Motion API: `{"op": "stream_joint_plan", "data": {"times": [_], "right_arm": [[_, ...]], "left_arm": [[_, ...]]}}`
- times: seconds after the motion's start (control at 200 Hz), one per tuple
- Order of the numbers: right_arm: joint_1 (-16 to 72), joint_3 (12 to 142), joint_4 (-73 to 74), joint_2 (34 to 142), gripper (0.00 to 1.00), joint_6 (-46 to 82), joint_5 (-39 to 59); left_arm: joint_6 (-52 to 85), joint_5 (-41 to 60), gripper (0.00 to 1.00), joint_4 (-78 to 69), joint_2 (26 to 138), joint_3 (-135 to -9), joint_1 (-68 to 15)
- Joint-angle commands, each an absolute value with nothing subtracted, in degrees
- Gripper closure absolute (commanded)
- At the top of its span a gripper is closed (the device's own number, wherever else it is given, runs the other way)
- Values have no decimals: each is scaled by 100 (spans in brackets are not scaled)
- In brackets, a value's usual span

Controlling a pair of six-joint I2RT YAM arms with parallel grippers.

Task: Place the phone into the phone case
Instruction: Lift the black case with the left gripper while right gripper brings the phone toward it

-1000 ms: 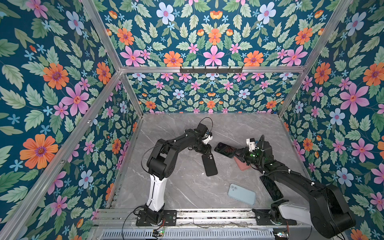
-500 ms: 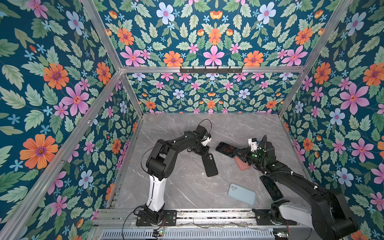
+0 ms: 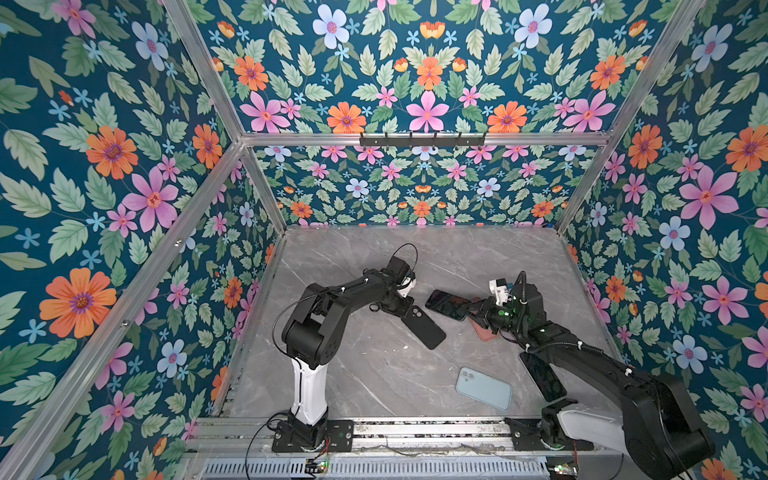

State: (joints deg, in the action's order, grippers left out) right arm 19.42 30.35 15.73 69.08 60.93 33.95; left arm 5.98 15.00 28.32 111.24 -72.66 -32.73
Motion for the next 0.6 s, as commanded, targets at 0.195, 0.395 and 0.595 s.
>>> {"op": "stream_joint_plan", "data": {"times": [0.195, 0.395, 0.595], "right_arm": [[2295, 3219, 1540, 6836, 100, 6060, 3780], [2337, 3366, 1451, 7137, 100, 5714, 4221], [2456, 3501, 1508, 7483, 100, 5374, 4631]], "left_arm": [[2493, 863, 91, 2840, 10376, -6653, -3278], [2840, 867, 88, 2655, 10036, -6168, -3339], [3120, 993, 87, 2336, 9728, -5728, -3349]]}}
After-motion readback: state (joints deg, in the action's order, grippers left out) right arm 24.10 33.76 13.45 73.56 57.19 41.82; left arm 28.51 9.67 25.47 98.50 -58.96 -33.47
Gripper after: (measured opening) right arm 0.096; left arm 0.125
